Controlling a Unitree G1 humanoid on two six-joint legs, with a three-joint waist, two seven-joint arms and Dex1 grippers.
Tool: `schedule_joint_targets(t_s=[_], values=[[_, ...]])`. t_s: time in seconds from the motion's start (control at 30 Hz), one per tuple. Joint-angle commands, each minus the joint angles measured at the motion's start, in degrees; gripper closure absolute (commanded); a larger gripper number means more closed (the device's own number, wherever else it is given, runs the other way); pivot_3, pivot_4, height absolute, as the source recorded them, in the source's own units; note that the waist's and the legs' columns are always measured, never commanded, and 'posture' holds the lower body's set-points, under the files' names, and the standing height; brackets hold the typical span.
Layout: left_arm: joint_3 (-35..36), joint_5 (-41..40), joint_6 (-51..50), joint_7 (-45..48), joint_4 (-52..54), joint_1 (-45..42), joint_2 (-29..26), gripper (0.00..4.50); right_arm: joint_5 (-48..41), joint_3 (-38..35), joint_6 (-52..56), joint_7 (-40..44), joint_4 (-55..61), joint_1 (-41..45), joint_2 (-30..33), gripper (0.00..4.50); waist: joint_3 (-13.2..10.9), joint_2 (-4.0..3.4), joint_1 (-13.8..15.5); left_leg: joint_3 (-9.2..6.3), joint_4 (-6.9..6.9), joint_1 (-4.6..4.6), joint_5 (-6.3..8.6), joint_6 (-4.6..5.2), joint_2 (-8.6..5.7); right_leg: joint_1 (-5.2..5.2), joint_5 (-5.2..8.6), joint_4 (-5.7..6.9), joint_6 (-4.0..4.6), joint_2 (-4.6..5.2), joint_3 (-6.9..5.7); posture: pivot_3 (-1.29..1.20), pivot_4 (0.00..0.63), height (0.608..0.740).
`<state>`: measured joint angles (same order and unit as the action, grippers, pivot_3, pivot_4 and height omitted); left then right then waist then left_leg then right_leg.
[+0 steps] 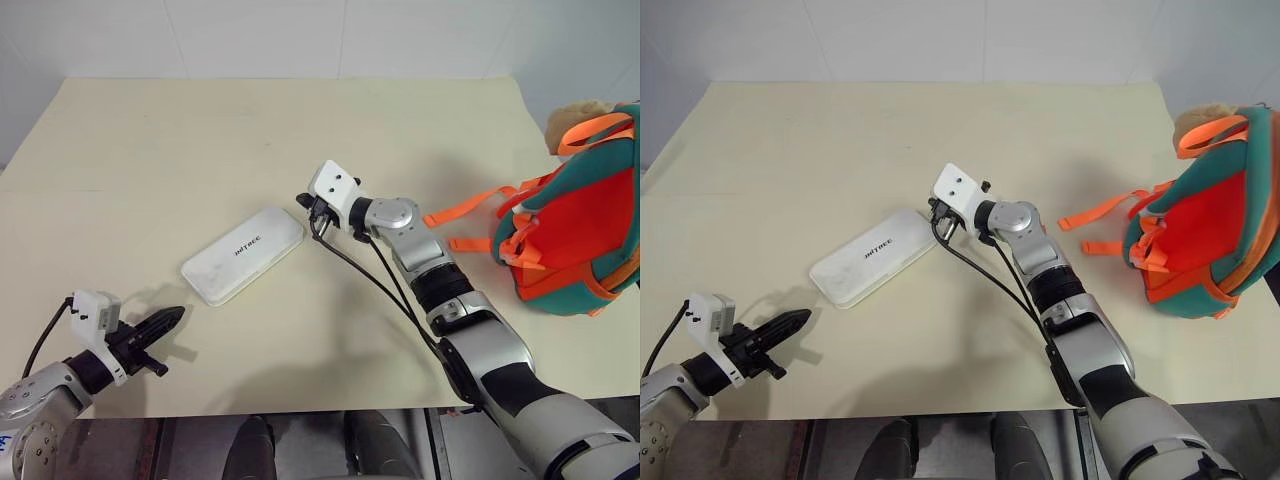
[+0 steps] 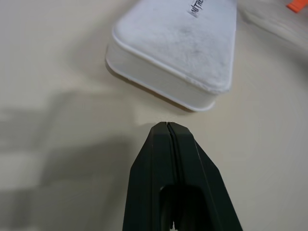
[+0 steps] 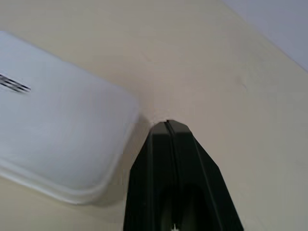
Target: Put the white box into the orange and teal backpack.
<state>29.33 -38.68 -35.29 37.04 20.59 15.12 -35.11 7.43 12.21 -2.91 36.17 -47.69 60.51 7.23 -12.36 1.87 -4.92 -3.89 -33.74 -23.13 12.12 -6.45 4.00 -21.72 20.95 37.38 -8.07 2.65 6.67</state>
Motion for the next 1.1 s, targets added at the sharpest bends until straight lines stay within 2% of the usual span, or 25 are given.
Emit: schedule_joint_targets(t_s=[0.03, 0.27, 0.53, 0.87, 1.1], values=[[1.42, -0.70, 1.24, -0.19, 1.93, -0.62, -0.15, 4.49, 1.33, 0.06, -2.93, -3.44, -4.07, 2.35, -1.19, 4.50, 0.00, 0.00, -0.02, 0.00, 0.00, 0.00, 0.00, 0.00, 0.00, 0.00, 0.00, -0.01, 0.00, 0.00, 0.00, 0.00, 0.150, 0.740], [-0.16, 0.74, 5.99, -0.01, 0.05, -3.46, 1.83, 4.49, 3.26, 0.61, -5.99, -5.87, -12.30, 4.71, -3.05, 4.50, 0.00, 0.00, -0.09, 0.00, 0.01, -0.01, 0.00, -0.01, 0.00, -0.01, 0.00, 0.00, 0.00, 0.00, 0.00, 0.00, 0.150, 0.740], [-2.67, 2.14, 7.25, -0.21, -2.14, -3.62, 2.72, 4.49, 2.71, 1.00, -6.90, 0.05, -10.85, 4.23, -3.35, 4.50, -0.01, -0.01, -0.14, 0.01, 0.05, -0.01, 0.00, -0.01, 0.00, -0.02, 0.00, -0.01, 0.00, -0.01, 0.00, 0.00, 0.150, 0.740], [-3.18, 4.47, 11.26, 1.24, -7.43, -7.84, 1.75, 4.49, 2.18, 2.53, -3.28, 10.08, 1.86, -1.25, -0.38, 4.50, 0.00, -0.01, 0.06, 0.00, 0.05, -0.01, 0.00, -0.01, 0.00, -0.01, 0.00, -0.01, -0.01, 0.00, -0.02, 0.00, 0.150, 0.740], [-3.71, 4.67, 11.30, 2.67, -8.51, -9.87, 0.99, 4.49, 0.80, 5.02, 2.77, 18.60, 16.17, -7.77, 3.48, 4.50, -0.01, -0.01, 0.16, 0.00, 0.05, -0.01, 0.00, -0.01, 0.00, -0.01, 0.00, -0.01, -0.01, -0.01, -0.02, 0.00, 0.150, 0.740]])
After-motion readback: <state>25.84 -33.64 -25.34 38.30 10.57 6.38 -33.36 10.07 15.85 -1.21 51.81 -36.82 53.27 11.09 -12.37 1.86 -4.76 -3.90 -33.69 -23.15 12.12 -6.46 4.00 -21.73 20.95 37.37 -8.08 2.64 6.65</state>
